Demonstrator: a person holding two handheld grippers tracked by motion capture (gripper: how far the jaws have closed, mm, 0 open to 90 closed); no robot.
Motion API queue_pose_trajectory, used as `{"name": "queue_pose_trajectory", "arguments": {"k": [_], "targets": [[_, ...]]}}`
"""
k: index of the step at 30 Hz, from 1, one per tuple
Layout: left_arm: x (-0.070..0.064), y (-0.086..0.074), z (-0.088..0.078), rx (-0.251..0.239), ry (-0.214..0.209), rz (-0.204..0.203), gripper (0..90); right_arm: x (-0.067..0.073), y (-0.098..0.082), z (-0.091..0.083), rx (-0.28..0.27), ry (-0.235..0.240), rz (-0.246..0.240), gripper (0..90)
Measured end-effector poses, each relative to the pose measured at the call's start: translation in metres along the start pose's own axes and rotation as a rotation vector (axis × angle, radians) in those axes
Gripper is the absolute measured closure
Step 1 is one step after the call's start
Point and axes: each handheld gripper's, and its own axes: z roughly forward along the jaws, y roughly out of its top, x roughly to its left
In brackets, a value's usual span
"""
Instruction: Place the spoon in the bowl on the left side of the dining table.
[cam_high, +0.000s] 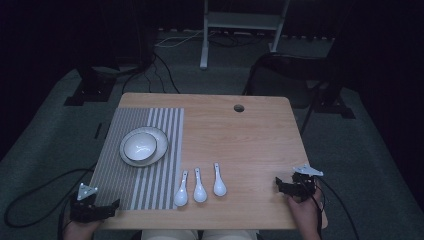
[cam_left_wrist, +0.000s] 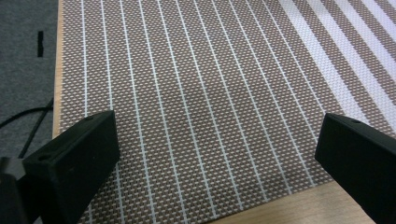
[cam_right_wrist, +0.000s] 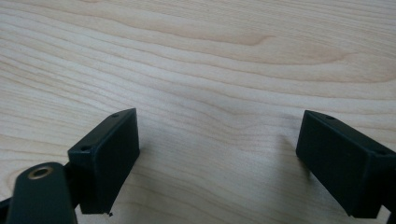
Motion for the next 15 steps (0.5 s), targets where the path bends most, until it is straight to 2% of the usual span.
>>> {"name": "queue_pose_trajectory", "arguments": {"k": [2,6,15], "targets": [[0.0001,0.0002,-0.0001,0.002,-0.014,-0.003,0.0,0.0,0.0,0.0,0.0,0.0,0.001,12.7],[-0.0005,0.0017,-0.0015,0.002,-0.013,-0.006,0.0,0.0,0.0,0.0,0.0,0.0,0.0,12.7],[-0.0064,0.008,0.0009,0.02,-0.038,0.022,0.0,-0.0001,0.0,0.0,0.0,0.001,0.0,12.6]]}}
